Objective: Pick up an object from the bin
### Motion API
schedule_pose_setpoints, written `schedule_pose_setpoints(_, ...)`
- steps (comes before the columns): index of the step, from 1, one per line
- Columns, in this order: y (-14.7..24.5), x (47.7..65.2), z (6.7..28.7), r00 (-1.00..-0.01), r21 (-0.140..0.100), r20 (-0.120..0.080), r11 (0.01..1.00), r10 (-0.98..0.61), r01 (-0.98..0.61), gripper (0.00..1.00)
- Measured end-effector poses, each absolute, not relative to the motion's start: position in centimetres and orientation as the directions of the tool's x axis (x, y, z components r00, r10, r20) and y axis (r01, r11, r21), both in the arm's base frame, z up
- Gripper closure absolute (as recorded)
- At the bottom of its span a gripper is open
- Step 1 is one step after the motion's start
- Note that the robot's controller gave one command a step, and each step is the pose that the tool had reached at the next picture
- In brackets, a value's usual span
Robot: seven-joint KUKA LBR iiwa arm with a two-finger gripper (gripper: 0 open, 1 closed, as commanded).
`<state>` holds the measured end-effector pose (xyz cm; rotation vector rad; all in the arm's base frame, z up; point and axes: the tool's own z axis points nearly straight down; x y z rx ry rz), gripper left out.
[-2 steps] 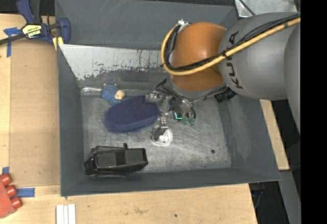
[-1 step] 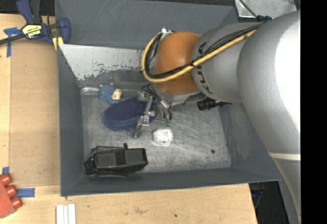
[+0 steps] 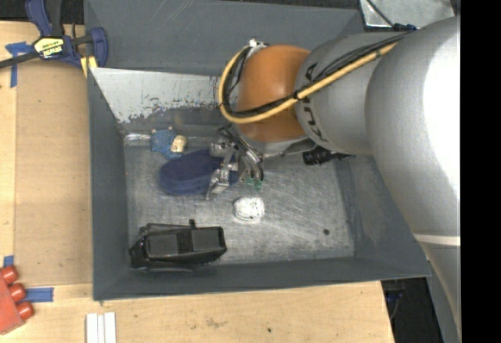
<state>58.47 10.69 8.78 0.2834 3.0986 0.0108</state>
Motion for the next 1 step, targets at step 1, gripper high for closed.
schedule_pose_setpoints(1, 12.59, 57.93, 26.72, -0.99, 0.001, -0.011, 0.99, -0.138, -0.138, 1.0)
